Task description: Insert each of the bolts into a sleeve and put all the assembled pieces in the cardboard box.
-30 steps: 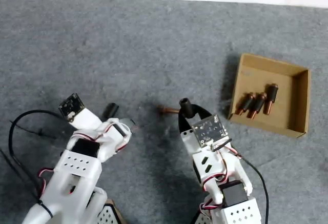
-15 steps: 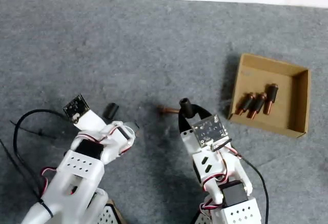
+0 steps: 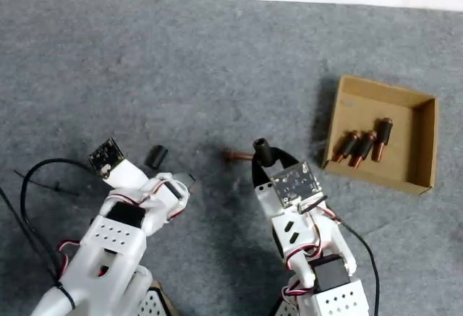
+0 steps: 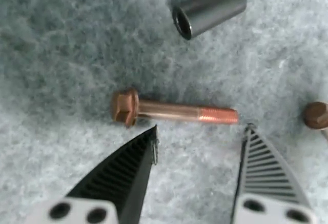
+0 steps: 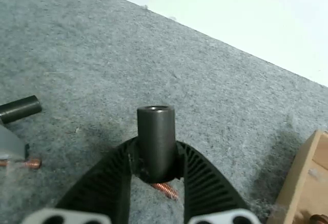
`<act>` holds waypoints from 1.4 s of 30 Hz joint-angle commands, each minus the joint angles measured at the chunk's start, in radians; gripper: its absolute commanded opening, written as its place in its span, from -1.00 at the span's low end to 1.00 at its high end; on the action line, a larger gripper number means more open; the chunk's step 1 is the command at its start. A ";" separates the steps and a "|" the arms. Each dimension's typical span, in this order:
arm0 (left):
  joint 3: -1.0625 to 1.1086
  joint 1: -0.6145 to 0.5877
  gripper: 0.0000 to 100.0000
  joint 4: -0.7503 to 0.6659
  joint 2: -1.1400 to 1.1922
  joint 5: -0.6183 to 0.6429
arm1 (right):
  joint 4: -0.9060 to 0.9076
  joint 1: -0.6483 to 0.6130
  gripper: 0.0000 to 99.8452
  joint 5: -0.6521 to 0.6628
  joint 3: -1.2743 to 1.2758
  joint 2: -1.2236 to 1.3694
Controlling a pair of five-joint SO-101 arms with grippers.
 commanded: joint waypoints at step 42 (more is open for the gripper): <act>-0.294 -0.071 -0.51 0.161 0.216 0.054 | -0.001 0.010 -0.99 -0.005 0.094 -0.015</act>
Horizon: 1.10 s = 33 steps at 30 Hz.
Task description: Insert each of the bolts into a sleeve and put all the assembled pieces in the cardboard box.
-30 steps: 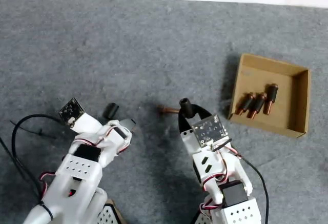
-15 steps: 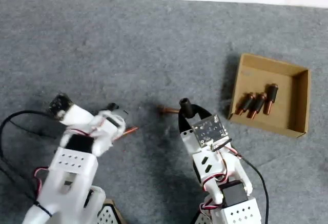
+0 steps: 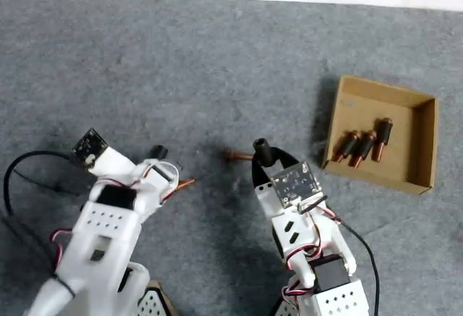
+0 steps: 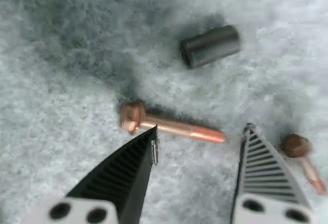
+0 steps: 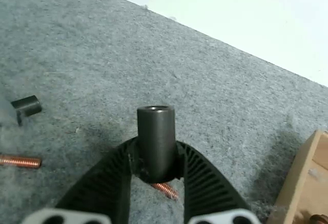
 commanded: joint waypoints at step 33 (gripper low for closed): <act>-0.219 0.033 -0.51 -0.015 0.479 0.002 | -0.001 0.010 -0.99 -0.005 0.094 -0.015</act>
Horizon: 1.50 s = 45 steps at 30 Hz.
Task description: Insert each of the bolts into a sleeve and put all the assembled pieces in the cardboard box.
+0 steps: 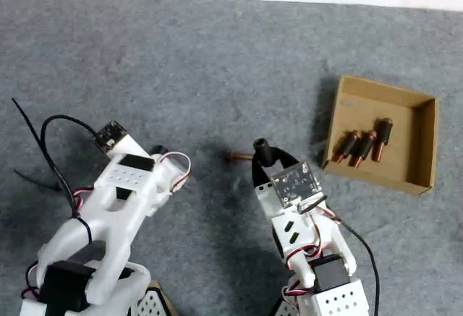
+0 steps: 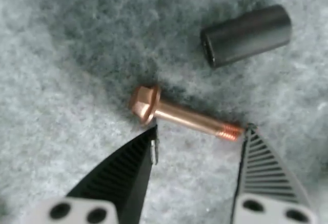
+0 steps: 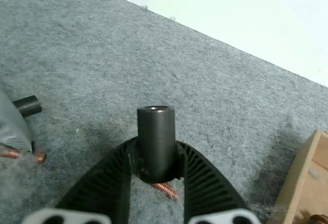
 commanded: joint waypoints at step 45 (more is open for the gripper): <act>-0.275 -0.147 -0.70 0.129 0.312 -0.005 | -0.001 0.010 -0.99 -0.005 0.094 -0.015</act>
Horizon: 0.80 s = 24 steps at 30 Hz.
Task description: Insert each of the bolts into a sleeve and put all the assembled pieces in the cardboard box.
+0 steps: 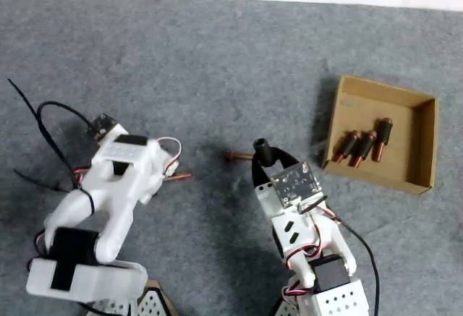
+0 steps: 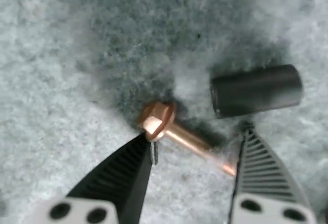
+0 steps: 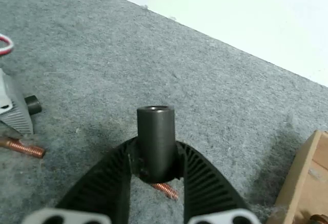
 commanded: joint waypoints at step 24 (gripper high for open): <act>0.087 0.007 -0.99 0.074 -0.424 -0.094 | 0.001 0.004 -0.99 -0.005 0.096 -0.015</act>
